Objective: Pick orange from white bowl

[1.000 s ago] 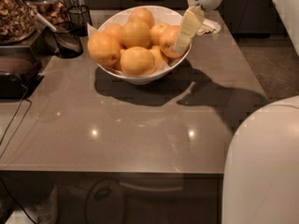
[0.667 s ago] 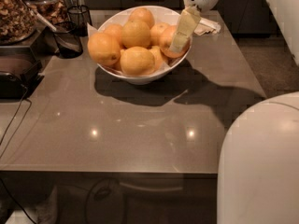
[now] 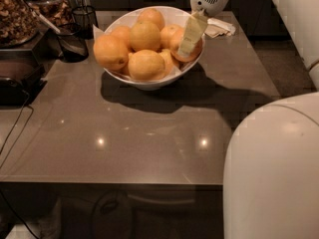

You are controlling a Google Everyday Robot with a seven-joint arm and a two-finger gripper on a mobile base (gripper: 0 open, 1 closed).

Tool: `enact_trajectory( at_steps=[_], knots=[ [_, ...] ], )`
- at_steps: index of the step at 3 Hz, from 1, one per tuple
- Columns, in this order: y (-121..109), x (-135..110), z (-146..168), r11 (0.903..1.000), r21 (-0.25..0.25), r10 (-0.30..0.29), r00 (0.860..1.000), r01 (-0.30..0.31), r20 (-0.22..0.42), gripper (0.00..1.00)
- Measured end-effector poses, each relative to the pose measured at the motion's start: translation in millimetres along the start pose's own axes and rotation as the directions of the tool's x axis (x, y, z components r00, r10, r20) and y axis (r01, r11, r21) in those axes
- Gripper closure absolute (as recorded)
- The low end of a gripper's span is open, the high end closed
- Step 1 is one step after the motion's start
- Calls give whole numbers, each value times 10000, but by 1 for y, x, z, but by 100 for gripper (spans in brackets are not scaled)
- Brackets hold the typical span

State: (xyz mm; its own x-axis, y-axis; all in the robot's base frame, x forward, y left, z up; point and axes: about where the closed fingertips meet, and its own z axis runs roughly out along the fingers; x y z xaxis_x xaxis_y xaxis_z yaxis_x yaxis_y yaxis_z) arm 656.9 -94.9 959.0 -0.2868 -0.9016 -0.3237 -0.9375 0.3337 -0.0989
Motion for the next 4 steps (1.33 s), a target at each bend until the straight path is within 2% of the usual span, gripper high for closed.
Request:
enact_trajectory(
  at_steps=[1, 2, 3, 4],
  knots=[
    [-1, 0, 4, 10000, -88, 12, 10000, -13, -22, 21],
    [-2, -1, 9, 9999, -161, 8, 10000, -9, -71, 27],
    [-2, 0, 15, 9996, -266, 40, 9999, -44, -159, 37],
    [-1, 3, 21, 9992, -373, 112, 9997, -120, -213, 56]
  ],
)
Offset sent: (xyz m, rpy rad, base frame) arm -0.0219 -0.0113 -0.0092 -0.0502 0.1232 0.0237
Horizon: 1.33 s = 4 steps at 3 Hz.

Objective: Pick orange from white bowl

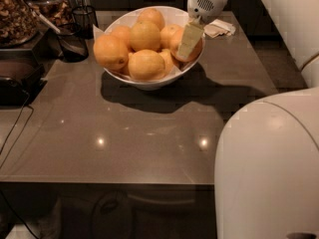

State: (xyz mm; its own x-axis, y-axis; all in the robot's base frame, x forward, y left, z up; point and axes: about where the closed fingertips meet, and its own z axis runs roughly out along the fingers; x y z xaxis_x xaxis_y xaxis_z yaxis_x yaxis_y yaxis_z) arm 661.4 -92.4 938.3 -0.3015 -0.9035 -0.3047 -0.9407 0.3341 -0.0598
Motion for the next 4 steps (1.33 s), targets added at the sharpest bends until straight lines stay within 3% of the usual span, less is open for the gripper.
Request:
enact_trajectory(
  at_steps=[2, 3, 4],
  knots=[
    [1, 5, 2, 10000, 76, 27, 10000, -27, 5, 100],
    [2, 1, -15, 9992, 378, -180, 9974, 154, 701, 100],
    [14, 1, -39, 9979, 468, -521, 9862, 452, 1574, 100]
  ],
)
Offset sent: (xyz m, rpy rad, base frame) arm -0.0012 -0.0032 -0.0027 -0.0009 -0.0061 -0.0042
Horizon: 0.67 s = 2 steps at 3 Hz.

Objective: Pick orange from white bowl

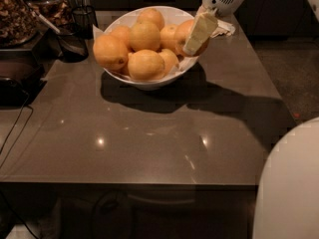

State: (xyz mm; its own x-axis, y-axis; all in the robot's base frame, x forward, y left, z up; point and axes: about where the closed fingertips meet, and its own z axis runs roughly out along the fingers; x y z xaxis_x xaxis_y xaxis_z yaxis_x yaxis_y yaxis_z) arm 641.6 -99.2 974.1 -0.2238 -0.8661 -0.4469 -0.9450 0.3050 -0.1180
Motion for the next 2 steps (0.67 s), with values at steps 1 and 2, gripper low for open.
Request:
enact_trajectory(
  at_steps=[1, 2],
  knots=[
    [14, 4, -16, 9992, -142, -369, 9945, 385, 985, 100],
    [14, -1, -18, 9988, -21, -478, 9941, 483, 975, 100]
  ],
)
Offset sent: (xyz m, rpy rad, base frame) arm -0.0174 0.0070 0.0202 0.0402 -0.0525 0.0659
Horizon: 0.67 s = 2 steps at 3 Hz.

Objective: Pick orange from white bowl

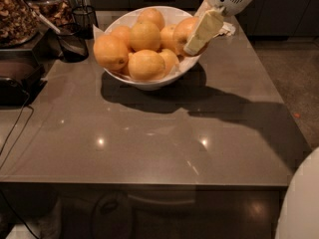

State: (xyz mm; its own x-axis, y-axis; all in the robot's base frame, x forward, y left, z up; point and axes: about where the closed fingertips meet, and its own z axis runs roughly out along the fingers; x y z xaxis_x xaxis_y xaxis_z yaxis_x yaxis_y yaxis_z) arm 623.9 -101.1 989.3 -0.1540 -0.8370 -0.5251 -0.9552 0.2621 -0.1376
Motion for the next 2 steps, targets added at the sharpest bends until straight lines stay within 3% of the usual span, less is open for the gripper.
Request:
enact_trajectory(
  at_steps=[2],
  knots=[
    [46, -2, -34, 9983, 42, 574, 9969, -578, 533, 100]
  ],
)
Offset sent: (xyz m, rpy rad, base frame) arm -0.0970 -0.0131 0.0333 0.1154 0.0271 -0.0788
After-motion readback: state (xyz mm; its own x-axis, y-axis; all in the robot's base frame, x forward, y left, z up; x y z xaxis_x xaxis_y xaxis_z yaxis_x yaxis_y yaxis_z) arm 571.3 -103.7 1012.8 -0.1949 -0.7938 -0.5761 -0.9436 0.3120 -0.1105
